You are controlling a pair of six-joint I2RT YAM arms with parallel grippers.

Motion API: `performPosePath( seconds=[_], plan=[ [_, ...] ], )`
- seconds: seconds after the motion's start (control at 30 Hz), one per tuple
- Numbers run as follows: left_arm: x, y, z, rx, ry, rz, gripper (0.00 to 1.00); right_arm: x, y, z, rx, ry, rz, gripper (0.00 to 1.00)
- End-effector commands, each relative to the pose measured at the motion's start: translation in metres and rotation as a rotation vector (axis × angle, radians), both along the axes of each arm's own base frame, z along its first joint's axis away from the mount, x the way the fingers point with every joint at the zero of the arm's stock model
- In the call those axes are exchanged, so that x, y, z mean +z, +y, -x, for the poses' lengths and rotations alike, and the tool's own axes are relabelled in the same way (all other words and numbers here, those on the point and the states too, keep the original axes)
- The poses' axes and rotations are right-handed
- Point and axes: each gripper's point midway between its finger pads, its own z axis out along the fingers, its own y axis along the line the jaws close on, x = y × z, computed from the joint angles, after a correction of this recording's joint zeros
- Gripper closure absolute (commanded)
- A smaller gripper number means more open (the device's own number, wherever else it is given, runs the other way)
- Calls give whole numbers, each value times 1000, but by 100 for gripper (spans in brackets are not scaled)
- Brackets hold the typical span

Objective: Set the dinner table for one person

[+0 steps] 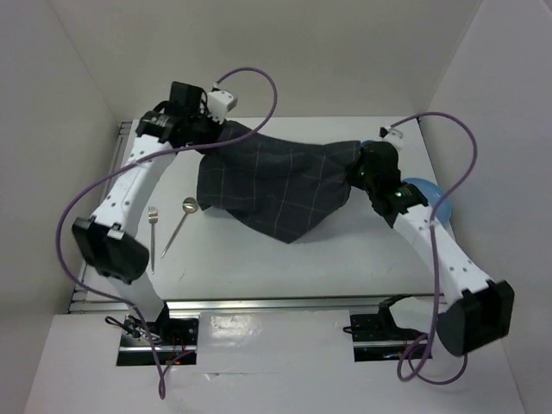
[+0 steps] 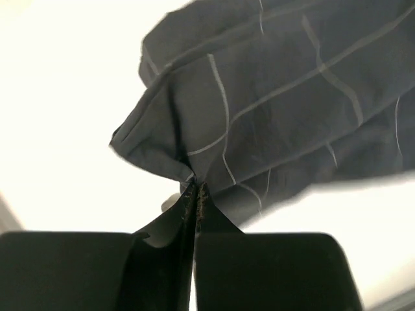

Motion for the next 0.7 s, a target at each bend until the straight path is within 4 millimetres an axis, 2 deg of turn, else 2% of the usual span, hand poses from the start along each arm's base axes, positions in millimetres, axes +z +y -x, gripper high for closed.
performPosePath(
  seconds=[0.0, 0.03, 0.07, 0.13, 0.17, 0.2, 0.27, 0.33, 0.37, 0.4, 0.47, 0.53, 0.63, 0.67],
  plan=[
    [21, 22, 49, 22, 6, -6, 100, 35, -9, 25, 4, -49, 58, 100],
    [29, 32, 57, 55, -9, -12, 100, 44, -10, 29, 3, -65, 52, 100],
    [36, 35, 66, 56, -24, -8, 100, 50, -7, 41, 34, -72, 53, 100],
    [45, 43, 87, 67, -30, -18, 100, 66, -7, 50, 44, -98, 43, 100],
    [62, 48, 101, 74, -72, -12, 100, 76, -10, 58, 43, -119, 35, 100],
    [64, 50, 110, 81, -69, -5, 100, 78, -13, 65, 43, -107, 39, 100],
    [69, 54, 129, 87, -62, 0, 100, 102, -17, 75, 46, -158, 31, 100],
    [80, 58, 146, 96, -80, 15, 100, 112, -18, 82, 58, -163, 33, 100],
    [89, 60, 154, 96, -96, 20, 100, 128, -21, 87, 60, -195, 30, 100],
    [94, 61, 159, 105, -106, 34, 100, 135, -23, 91, 60, -205, 26, 100],
    [106, 62, 169, 97, -139, 51, 100, 140, -25, 98, 60, -194, 30, 100],
    [106, 66, 172, 111, -148, 53, 100, 143, -27, 104, 56, -200, 20, 100],
    [92, 65, 164, 125, -140, 53, 100, 122, -22, 98, 69, -159, 29, 100],
    [79, 64, 160, 125, -118, 46, 100, 107, -20, 94, 66, -127, 30, 100]
  ],
)
